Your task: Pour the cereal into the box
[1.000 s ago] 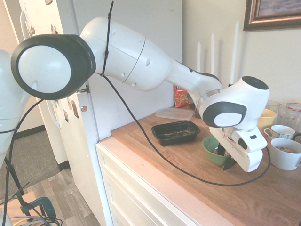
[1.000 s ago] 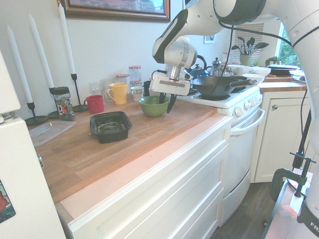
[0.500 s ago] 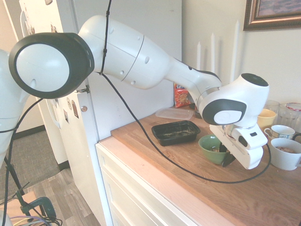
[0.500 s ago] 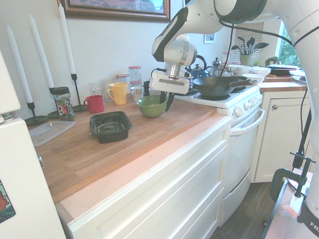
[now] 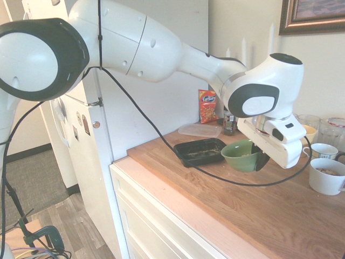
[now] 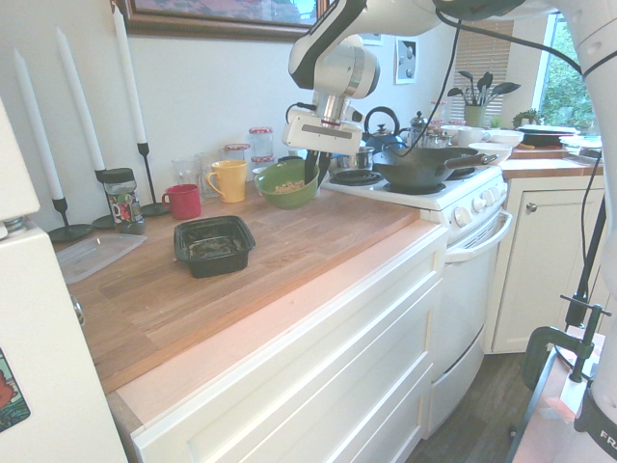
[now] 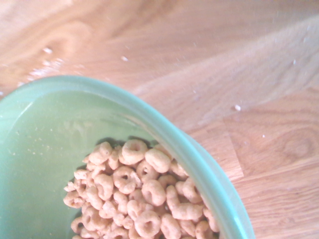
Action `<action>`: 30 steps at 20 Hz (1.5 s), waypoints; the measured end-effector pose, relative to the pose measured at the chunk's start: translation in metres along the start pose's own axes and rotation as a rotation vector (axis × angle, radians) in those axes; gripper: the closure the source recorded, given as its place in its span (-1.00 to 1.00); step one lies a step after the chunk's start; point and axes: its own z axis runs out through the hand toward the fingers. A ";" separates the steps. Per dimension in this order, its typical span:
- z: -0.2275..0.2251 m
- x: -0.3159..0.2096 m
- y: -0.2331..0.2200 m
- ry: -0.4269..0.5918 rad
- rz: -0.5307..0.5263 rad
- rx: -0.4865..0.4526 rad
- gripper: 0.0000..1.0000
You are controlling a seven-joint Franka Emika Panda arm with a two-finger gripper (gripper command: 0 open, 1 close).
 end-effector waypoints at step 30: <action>-0.003 -0.205 -0.189 0.740 -0.499 -0.418 1.00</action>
